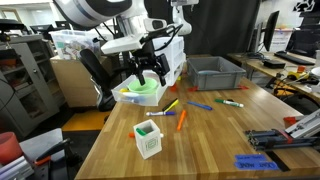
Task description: Put the orange marker in the green bowl
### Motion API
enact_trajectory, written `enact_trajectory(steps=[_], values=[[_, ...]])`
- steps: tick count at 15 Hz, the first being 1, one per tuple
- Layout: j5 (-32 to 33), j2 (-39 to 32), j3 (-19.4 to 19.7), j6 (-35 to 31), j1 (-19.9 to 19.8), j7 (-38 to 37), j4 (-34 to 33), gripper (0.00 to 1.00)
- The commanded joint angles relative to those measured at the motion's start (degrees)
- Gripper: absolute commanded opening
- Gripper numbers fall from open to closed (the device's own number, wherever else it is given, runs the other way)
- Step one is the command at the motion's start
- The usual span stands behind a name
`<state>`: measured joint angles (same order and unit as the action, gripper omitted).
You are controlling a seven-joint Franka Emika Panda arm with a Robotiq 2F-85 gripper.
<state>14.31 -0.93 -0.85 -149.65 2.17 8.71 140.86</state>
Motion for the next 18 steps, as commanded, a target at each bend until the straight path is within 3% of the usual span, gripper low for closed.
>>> enact_trajectory(steps=[1,5,10,18], values=[[3.6,-8.5,1.6,-5.6,-1.6,0.6,-4.0,1.00],[6.0,-16.7,3.7,-9.3,-1.1,0.3,-9.4,1.00],[7.6,-25.0,5.4,-8.8,0.7,-1.1,-15.9,1.00],[7.6,-32.8,5.7,-8.3,2.1,-0.1,-21.6,1.00]])
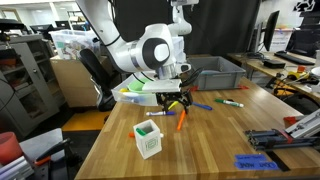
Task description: Put the orange marker in the green bowl
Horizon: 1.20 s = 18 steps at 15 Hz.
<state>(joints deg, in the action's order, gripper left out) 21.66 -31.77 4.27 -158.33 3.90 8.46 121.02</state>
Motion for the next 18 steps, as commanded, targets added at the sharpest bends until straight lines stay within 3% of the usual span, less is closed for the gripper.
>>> enact_trajectory(steps=[1,4,6,9,16,18], values=[[-0.2,-2.6,0.2,0.5,0.0,0.5,-2.1,1.00],[-1.0,-4.1,-0.2,0.7,-0.6,0.9,-2.9,0.91],[-1.8,-4.7,-0.8,0.8,-1.3,1.5,-3.4,0.68],[-2.6,-5.7,-1.1,0.9,-2.1,2.0,-4.1,0.56],[-4.1,-7.8,-1.7,0.9,-3.2,3.1,-5.4,0.58],[-4.1,-7.8,-1.8,0.9,-3.2,3.5,-5.3,0.50]])
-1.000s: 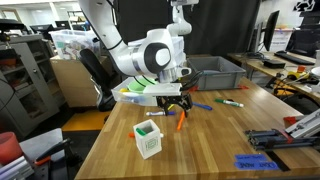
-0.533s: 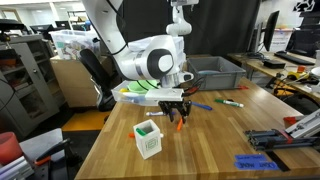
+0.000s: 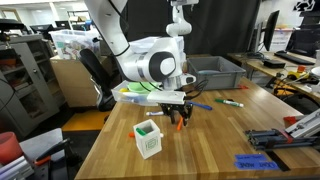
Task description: Put the orange marker in the green bowl
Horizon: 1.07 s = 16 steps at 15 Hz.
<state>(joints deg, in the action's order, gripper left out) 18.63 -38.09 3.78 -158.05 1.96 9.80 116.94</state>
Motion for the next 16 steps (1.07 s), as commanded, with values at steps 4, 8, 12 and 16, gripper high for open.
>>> enact_trajectory(steps=[4,8,12,16], values=[[-2.8,-1.1,-2.9,1.8,-2.4,3.5,-1.1,0.14],[-5.3,-1.3,-4.1,3.0,-3.4,4.4,-1.2,0.00],[-7.0,0.7,-5.2,3.3,-4.8,5.4,0.6,0.03],[-6.8,4.6,-4.4,2.4,-5.1,4.5,3.8,0.03]])
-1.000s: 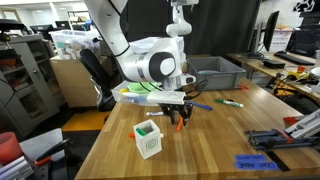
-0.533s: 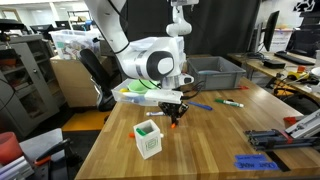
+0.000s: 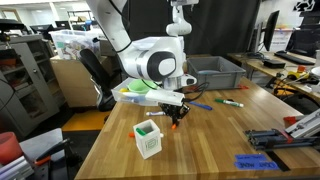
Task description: Put the orange marker in the green bowl
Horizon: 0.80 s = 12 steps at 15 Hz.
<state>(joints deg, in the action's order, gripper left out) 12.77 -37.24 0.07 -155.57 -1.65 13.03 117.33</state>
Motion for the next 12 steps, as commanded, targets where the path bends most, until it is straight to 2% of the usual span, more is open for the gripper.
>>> enact_trajectory(steps=[1,5,8,12], values=[[-1.1,5.0,-0.7,-0.4,-1.8,1.3,4.4,0.03],[-1.9,13.3,-1.9,-2.0,-2.8,2.3,10.5,0.03],[-3.6,20.1,-4.5,-4.1,-3.3,5.9,16.0,0.03],[1.9,29.3,-4.9,-6.0,0.4,10.3,22.2,0.03]])
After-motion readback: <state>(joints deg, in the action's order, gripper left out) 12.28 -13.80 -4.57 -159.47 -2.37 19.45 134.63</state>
